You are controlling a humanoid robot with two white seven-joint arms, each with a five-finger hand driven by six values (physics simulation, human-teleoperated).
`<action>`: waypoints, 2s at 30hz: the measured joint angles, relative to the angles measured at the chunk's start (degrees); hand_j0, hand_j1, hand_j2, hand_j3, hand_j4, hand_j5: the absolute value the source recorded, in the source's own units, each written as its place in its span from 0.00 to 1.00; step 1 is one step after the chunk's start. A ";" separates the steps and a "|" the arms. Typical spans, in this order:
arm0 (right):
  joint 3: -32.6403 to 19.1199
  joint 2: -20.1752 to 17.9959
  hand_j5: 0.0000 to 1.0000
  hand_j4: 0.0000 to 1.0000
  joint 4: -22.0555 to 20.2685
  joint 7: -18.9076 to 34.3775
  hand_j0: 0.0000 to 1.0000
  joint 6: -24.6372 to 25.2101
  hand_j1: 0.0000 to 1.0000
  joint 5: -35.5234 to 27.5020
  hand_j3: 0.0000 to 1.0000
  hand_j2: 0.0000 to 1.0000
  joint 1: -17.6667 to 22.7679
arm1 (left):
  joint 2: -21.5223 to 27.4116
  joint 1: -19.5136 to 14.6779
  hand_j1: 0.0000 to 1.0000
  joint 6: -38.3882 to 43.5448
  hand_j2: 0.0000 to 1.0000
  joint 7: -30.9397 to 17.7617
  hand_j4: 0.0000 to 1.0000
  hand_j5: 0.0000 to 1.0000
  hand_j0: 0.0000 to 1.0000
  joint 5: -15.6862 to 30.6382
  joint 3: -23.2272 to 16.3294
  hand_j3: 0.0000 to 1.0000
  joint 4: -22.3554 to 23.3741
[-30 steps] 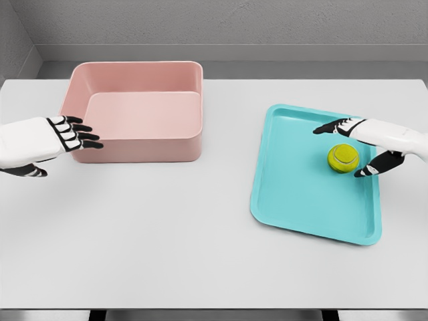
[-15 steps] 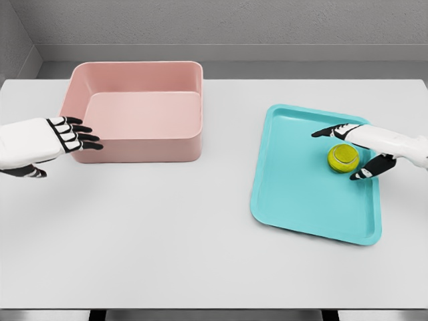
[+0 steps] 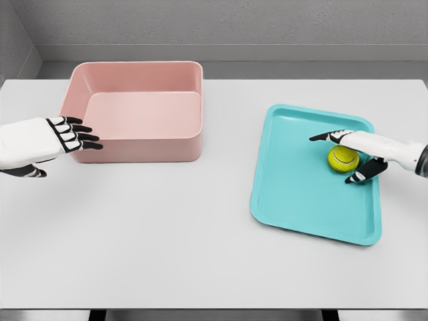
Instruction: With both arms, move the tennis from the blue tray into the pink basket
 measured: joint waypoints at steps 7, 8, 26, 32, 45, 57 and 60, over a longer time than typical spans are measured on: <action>-0.15 0.13 0.83 0.83 0.33 0.14 0.83 0.00 0.83 0.06 0.83 0.83 0.00 | 0.09 0.00 1.00 0.00 1.00 0.00 1.00 1.00 1.00 0.05 0.03 1.00 0.15; -0.18 0.13 0.83 0.83 0.34 0.15 0.83 0.00 0.83 0.06 0.83 0.83 0.00 | 0.09 -0.09 1.00 0.00 1.00 0.01 1.00 1.00 1.00 0.06 0.03 1.00 0.16; 0.03 0.11 0.69 0.69 0.82 0.24 0.69 0.02 0.69 0.38 0.69 0.69 0.18 | 0.04 0.00 1.00 0.00 1.00 0.01 1.00 1.00 1.00 0.44 -0.02 1.00 0.18; -0.04 0.11 0.61 0.61 1.10 0.24 0.61 0.04 0.61 0.47 0.61 0.61 0.18 | 0.09 0.00 1.00 0.00 1.00 0.02 1.00 1.00 1.00 0.58 0.00 1.00 0.18; -0.72 0.12 0.55 0.55 0.64 0.27 0.55 -0.01 0.55 0.59 0.55 0.55 -0.79 | -0.03 0.00 1.00 0.00 1.00 0.01 1.00 1.00 1.00 0.69 0.06 1.00 0.18; -1.41 -0.01 0.50 0.50 -1.64 1.09 0.50 -0.02 0.50 0.39 0.50 0.50 -1.32 | -0.19 0.09 1.00 0.00 1.00 0.00 1.00 1.00 1.00 0.91 0.05 1.00 0.04; -1.63 -0.26 0.50 0.50 -3.70 1.37 0.50 -0.02 0.50 0.35 0.50 0.50 -1.23 | -0.28 0.09 1.00 0.00 1.00 0.00 1.00 1.00 1.00 0.95 0.00 1.00 0.02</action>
